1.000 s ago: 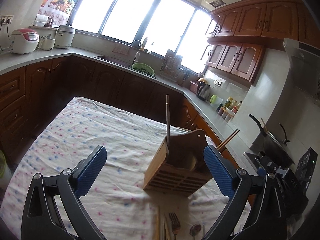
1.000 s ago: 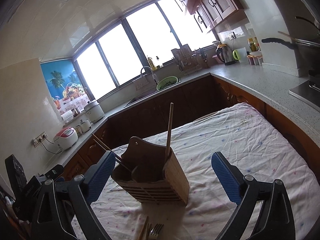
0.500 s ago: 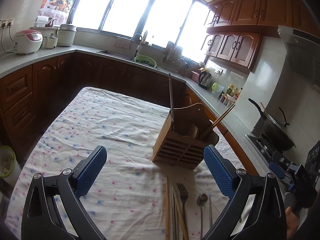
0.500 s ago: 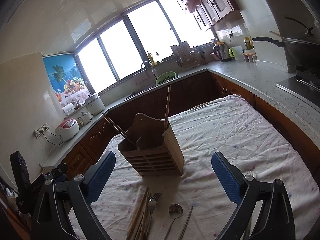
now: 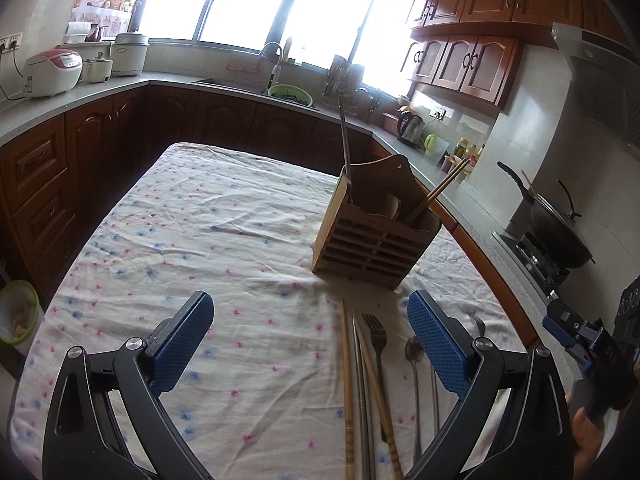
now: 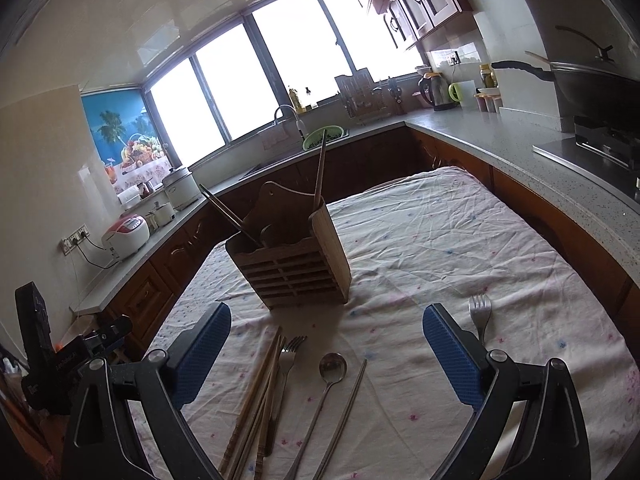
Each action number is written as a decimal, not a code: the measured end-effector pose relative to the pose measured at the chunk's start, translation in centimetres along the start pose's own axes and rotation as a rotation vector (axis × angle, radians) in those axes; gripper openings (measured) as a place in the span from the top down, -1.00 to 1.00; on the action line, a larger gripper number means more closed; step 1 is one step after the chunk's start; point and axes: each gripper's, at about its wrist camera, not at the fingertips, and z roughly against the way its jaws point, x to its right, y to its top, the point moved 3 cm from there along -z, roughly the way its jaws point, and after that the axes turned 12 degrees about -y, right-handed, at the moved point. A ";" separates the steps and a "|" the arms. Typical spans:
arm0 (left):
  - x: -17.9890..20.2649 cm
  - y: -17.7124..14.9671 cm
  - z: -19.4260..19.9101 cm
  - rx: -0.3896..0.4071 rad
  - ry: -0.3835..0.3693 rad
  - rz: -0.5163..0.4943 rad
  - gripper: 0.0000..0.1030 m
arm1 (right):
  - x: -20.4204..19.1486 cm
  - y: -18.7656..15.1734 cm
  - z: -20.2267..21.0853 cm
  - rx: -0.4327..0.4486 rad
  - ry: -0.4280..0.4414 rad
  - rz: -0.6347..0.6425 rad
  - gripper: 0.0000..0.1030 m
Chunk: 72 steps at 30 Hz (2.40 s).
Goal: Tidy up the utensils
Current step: 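Withdraw both open tools from the holder toward the remaining utensils, then close the left tool on a wooden chopstick while the right tool grasps a metal chopstick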
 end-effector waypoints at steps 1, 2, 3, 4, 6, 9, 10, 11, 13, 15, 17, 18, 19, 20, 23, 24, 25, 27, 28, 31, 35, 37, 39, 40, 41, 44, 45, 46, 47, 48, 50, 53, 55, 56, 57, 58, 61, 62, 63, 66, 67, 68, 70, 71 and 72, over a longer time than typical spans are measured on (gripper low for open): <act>-0.1 -0.2 0.0 -0.005 0.001 0.004 -0.93 | 0.1 -0.2 -0.1 -0.004 -0.003 0.000 -0.90; -0.2 -0.3 -0.1 -0.008 0.001 0.006 -0.93 | 0.0 -0.4 -0.2 -0.010 -0.004 0.001 -0.90; -0.2 -0.4 -0.1 -0.010 0.003 0.008 -0.93 | 0.0 -0.5 -0.3 -0.015 -0.004 0.002 -0.90; -0.3 -0.4 -0.2 -0.015 0.005 0.008 -0.93 | 0.0 -0.7 -0.4 -0.020 -0.005 0.004 -0.90; -0.4 -0.6 -0.4 -0.026 0.011 0.006 -0.93 | -0.1 -1.2 -0.6 -0.030 -0.006 0.011 -0.90; -0.5 -0.8 -0.8 -0.047 0.019 0.001 -0.93 | -0.2 -1.8 -1.0 -0.043 -0.010 0.022 -0.90; -0.5 -0.9 -1.1 -0.057 0.024 -0.002 -0.93 | -0.2 -1.9 -1.2 -0.046 -0.012 0.027 -0.90; -0.6 -1.0 -1.4 -0.068 0.029 -0.005 -0.93 | -0.3 -2.1 -1.3 -0.050 -0.015 0.032 -0.90; -0.7 -1.4 -2.2 -0.097 0.039 -0.015 -0.93 | -0.3 -2.3 -1.7 -0.061 -0.020 0.038 -0.90; -0.7 -1.8 -3.1 -0.131 0.044 -0.021 -0.93 | -0.3 -2.5 -2.2 -0.073 -0.026 0.044 -0.90; -0.7 -2.2 -4.0 -0.159 0.039 -0.025 -0.93 | -0.4 -2.9 -2.8 -0.090 -0.034 0.055 -0.89; -0.5 -2.4 -4.5 -0.174 0.040 -0.031 -0.93 | -0.5 -3.0 -3.1 -0.099 -0.037 0.061 -0.89; -0.4 -2.6 -5.0 -0.189 0.042 -0.041 -0.92 | -0.5 -3.2 -3.4 -0.110 -0.042 0.068 -0.89; -0.1 -2.7 -5.5 -0.203 0.044 -0.054 -0.89 | -0.6 -3.4 -3.8 -0.120 -0.046 0.075 -0.87; 0.4 -3.2 -7.0 -0.251 0.046 -0.081 -0.77 | -0.7 -4.0 -4.9 -0.155 -0.072 0.098 -0.61; 0.4 -3.3 -7.7 -0.268 0.046 -0.087 -0.68 | -0.7 -4.2 -5.4 -0.171 -0.078 0.103 -0.54; 0.5 -3.4 -8.2 -0.283 0.047 -0.091 -0.60 | -0.6 -4.4 -5.9 -0.188 -0.080 0.103 -0.41; 0.7 -3.7 -9.3 -0.313 0.048 -0.097 -0.51 | -0.4 -4.8 -6.7 -0.218 -0.088 0.103 -0.22; 0.7 -3.8 -9.8 -0.325 0.050 -0.100 -0.45 | -0.4 -5.0 -7.2 -0.232 -0.092 0.105 -0.13; 0.7 -4.0 -11.2 -0.355 0.056 -0.109 -0.35 | -0.3 -5.5 -8.3 -0.267 -0.102 0.114 0.04; 0.9 -4.2 -12.9 -0.394 0.058 -0.117 -0.25 | -0.3 -6.0 -9.6 -0.309 -0.108 0.125 0.28; 1.1 -4.2 -13.7 -0.408 0.054 -0.127 -0.23 | -0.3 -6.3 -10.1 -0.327 -0.111 0.128 0.35; 1.4 -4.3 -14.6 -0.425 0.060 -0.145 -0.22 | -0.3 -6.5 -10.6 -0.341 -0.111 0.130 0.39; 1.4 -4.3 -15.1 -0.436 0.062 -0.153 -0.20 | -0.3 -6.6 -10.8 -0.348 -0.112 0.130 0.40; 1.5 -4.3 -15.6 -0.446 0.062 -0.160 -0.14 | -0.3 -6.7 -11.1 -0.354 -0.113 0.131 0.41; 1.6 -4.7 -17.1 -0.485 0.072 -0.181 0.03 | -0.4 -6.9 -11.8 -0.371 -0.116 0.138 0.50; 1.5 -4.8 -17.6 -0.496 0.070 -0.183 0.12 | -0.4 -7.0 -12.0 -0.378 -0.118 0.140 0.50; 1.4 -4.9 -18.0 -0.506 0.064 -0.183 0.16 | -0.4 -7.0 -12.3 -0.384 -0.120 0.142 0.52; 1.5 -4.9 -18.2 -0.504 0.059 -0.190 0.16 | -0.5 -7.1 -12.5 -0.391 -0.125 0.147 0.57; 1.6 -4.8 -18.5 -0.505 0.066 -0.207 0.17 | -0.6 -7.3 -12.8 -0.401 -0.130 0.154 0.60; 1.9 -4.8 -18.9 -0.507 0.074 -0.233 0.19 | -0.8 -7.3 -12.9 -0.393 -0.140 0.175 0.60; 2.5 -4.7 -19.7 -0.516 0.078 -0.266 0.19 | -1.3 -7.1 -13.4 -0.393 -0.148 0.194 0.60; 2.7 -4.6 -20.2 -0.518 0.078 -0.280 0.21 | -1.5 -7.0 -13.7 -0.392 -0.153 0.202 0.60; 2.8 -4.5 -20.4 -0.518 0.078 -0.286 0.23 | -1.6 -7.0 -13.8 -0.391 -0.157 0.207 0.60; 2.9 -4.5 -20.5 -0.518 0.074 -0.291 0.32 | -1.7 -7.0 -13.8 -0.387 -0.161 0.217 0.60; 2.9 -4.4 -20.6 -0.518 0.070 -0.298 0.44 | -1.9 -7.1 -13.9 -0.381 -0.167 0.231 0.61; 3.0 -4.4 -20.6 -0.510 0.068 -0.309 0.80 | -1.8 -7.2 -13.8 -0.367 -0.188 0.254 0.77; 2.8 -4.2 -20.7 -0.509 0.068 -0.305 0.84 | -1.6 -7.2 -13.8 -0.365 -0.192 0.252 0.83; 2.7 -4.1 -20.6 -0.507 0.063 -0.294 0.85 | -1.5 -7.2 -13.8 -0.366 -0.184 0.244 0.83; 2.2 -3.9 -19.9 -0.495 0.041 -0.255 0.89 | -1.1 -7.0 -13.6 -0.375 -0.160 0.216 0.88; 2.0 -3.8 -19.3 -0.487 0.030 -0.240 0.91 | -1.0 -6.9 -13.6 -0.383 -0.140 0.198 0.90; 1.9 -3.6 -18.7 -0.482 0.016 -0.225 0.91 | -0.9 -6.9 -13.5 -0.387 -0.128 0.185 0.91; 1.5 -3.3 -17.0 -0.459 -0.017 -0.203 0.91 | -0.9 -6.5 -12.9 -0.378 -0.112 0.168 0.92; 1.4 -3.0 -16.3 -0.448 -0.019 -0.197 0.91 | -0.9 -6.2 -12.5 -0.370 -0.100 0.158 0.93; 1.3 -2.8 -15.5 -0.436 -0.024 -0.190 0.91 | -0.9 -5.9 -12.1 -0.364 -0.089 0.147 0.93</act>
